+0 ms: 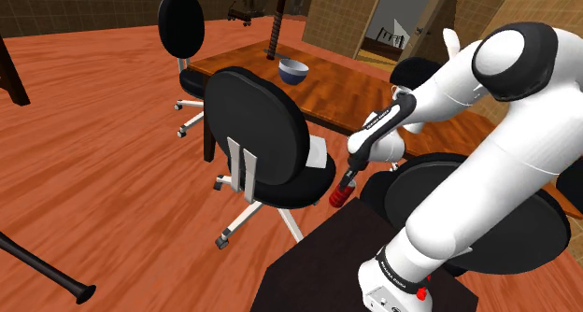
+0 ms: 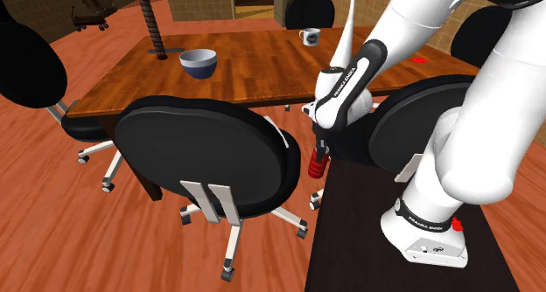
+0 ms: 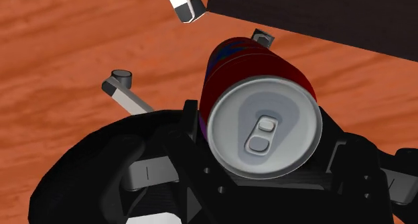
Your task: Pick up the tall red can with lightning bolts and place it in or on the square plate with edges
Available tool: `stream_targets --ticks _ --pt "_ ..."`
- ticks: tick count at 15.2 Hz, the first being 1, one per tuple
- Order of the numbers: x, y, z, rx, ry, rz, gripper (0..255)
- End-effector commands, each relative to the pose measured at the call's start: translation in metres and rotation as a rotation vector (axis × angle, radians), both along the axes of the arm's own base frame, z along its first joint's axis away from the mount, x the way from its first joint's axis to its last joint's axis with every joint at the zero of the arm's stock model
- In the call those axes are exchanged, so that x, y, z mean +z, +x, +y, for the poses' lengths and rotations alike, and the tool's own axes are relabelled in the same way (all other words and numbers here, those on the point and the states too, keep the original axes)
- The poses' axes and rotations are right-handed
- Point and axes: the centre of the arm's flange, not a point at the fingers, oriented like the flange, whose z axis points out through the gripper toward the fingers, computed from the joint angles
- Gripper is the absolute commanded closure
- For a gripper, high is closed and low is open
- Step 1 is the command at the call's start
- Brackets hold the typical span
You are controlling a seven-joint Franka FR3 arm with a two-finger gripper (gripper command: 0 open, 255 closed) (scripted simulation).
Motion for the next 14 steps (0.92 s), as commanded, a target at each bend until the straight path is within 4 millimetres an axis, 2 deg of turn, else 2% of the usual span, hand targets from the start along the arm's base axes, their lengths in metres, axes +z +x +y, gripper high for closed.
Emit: stream_targets --ticks 1,14 --pt "0.013 -0.012 -0.01 -0.032 -0.001 -0.006 255" --pt "0.082 -0.012 -0.01 -0.032 -0.001 -0.006 255"
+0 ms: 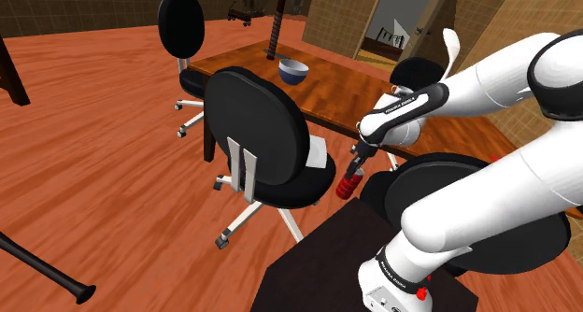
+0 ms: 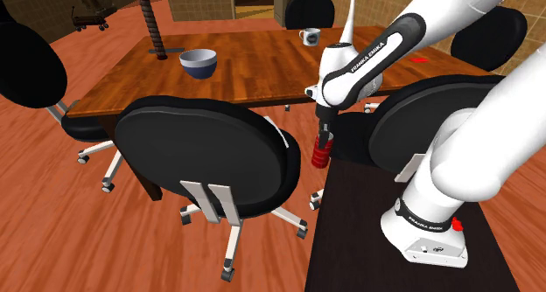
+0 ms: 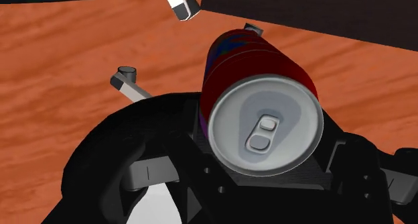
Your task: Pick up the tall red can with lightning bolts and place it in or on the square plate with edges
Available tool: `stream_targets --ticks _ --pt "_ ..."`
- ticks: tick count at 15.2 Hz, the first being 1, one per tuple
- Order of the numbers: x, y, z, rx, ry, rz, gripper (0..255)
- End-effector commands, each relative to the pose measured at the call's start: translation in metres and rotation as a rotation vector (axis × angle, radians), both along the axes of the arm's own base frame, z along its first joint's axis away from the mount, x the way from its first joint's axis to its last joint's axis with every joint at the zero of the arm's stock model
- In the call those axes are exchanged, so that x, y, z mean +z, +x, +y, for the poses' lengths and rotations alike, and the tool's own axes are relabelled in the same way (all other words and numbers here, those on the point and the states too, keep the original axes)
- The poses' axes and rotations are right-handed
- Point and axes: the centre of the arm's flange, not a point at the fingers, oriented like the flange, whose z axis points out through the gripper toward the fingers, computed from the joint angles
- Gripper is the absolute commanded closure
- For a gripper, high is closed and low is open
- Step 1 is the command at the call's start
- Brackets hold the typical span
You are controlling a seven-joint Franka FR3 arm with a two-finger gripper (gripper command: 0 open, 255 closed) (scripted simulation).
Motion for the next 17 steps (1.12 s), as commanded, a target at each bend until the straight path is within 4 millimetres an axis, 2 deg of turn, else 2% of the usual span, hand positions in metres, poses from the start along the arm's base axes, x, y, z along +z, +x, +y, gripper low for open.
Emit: stream_targets --ticks 1,15,16,17 --pt "0.018 -0.009 -0.009 0.008 -0.025 -0.002 255" --pt "0.092 -0.009 -0.009 0.008 -0.025 -0.002 255" --pt "0.092 -0.009 -0.009 0.008 -0.025 -0.002 255" --pt "0.094 0.004 -0.011 0.008 -0.025 -0.002 255"
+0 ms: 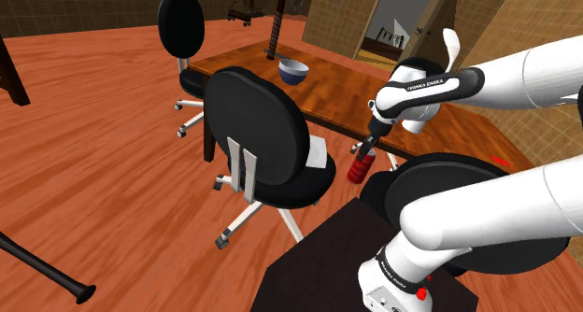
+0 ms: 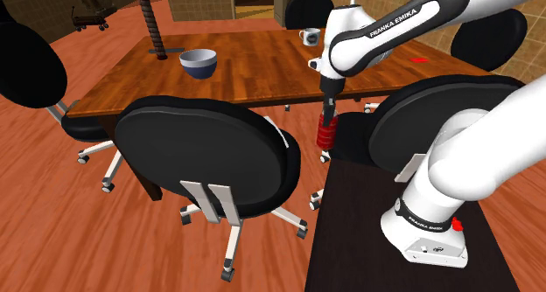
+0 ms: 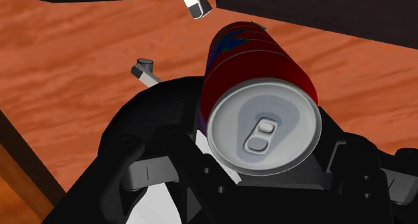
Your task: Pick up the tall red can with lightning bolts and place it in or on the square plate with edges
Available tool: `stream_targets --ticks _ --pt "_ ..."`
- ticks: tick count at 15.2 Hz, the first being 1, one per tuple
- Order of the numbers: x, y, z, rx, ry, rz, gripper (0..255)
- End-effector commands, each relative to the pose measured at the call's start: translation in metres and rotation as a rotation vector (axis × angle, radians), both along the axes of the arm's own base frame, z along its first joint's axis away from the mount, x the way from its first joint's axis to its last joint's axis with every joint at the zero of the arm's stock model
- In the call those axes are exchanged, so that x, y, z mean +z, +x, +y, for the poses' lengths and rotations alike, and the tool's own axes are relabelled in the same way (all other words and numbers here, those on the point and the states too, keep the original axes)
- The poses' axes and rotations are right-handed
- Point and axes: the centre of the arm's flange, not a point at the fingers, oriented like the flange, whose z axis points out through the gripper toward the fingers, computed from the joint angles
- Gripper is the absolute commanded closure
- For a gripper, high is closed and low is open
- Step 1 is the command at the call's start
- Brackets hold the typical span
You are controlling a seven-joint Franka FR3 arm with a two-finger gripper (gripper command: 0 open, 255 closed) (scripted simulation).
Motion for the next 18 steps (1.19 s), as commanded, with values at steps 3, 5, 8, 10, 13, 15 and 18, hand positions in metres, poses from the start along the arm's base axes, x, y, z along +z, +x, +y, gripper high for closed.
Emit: stream_targets --ticks 3,5,8,10,13,15,18 --pt "0.009 0.044 -0.006 0.0 0.0 0.0 255" --pt "0.013 0.069 -0.01 0.0 0.0 0.0 255" --pt "0.019 0.108 -0.015 0.0 0.0 0.0 255" --pt "0.023 0.134 -0.018 0.0 0.0 0.0 255" --pt "0.029 0.173 -0.024 0.0 0.0 0.0 255" --pt "0.033 0.199 -0.027 0.0 0.0 0.0 255" --pt "0.039 0.237 -0.033 0.0 0.0 0.0 255"
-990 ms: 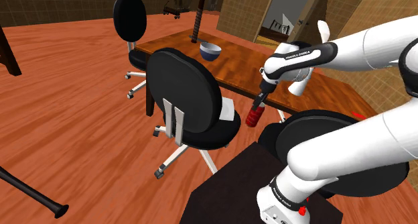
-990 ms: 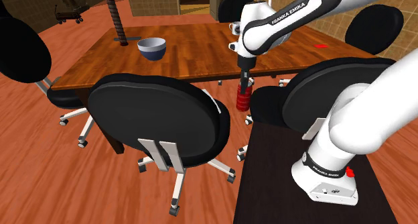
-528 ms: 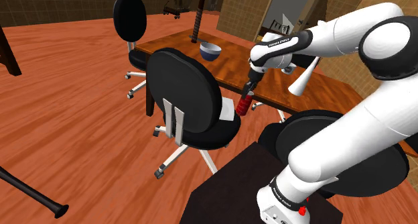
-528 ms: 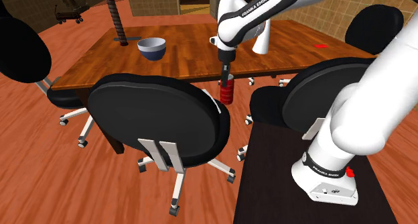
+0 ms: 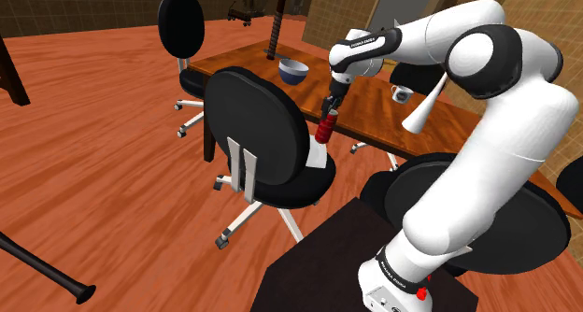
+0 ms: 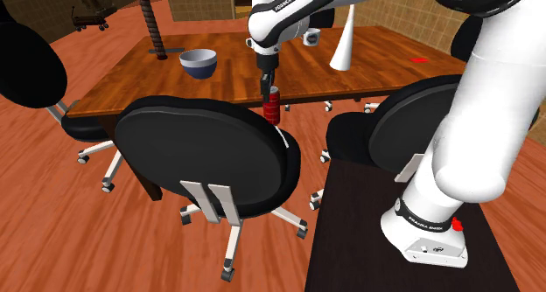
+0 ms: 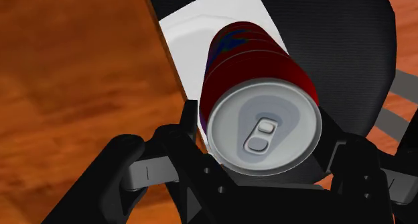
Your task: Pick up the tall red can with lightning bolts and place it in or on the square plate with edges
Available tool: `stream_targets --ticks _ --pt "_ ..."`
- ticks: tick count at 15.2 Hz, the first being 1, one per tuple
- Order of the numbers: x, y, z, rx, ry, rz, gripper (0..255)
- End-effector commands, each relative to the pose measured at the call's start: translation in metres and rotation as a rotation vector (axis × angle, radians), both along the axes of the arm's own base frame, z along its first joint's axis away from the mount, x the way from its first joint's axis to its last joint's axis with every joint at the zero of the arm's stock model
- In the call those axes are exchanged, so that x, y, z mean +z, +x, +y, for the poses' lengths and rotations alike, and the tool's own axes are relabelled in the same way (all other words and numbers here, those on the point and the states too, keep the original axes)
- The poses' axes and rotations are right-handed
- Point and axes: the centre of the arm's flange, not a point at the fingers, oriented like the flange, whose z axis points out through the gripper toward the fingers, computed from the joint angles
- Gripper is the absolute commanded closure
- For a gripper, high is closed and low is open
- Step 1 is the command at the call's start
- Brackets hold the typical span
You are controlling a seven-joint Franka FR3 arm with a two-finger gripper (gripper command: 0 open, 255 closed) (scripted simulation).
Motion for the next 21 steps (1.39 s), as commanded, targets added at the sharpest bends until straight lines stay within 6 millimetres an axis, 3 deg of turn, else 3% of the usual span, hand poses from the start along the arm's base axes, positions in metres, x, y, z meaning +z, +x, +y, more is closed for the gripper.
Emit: stream_targets --ticks 1,6,21 --pt "0.004 0.027 -0.005 0.0 0.0 -0.001 255" --pt "0.014 0.092 -0.014 0.0 0.0 -0.001 255" --pt "-0.065 0.092 -0.014 0.0 0.0 -0.001 255"
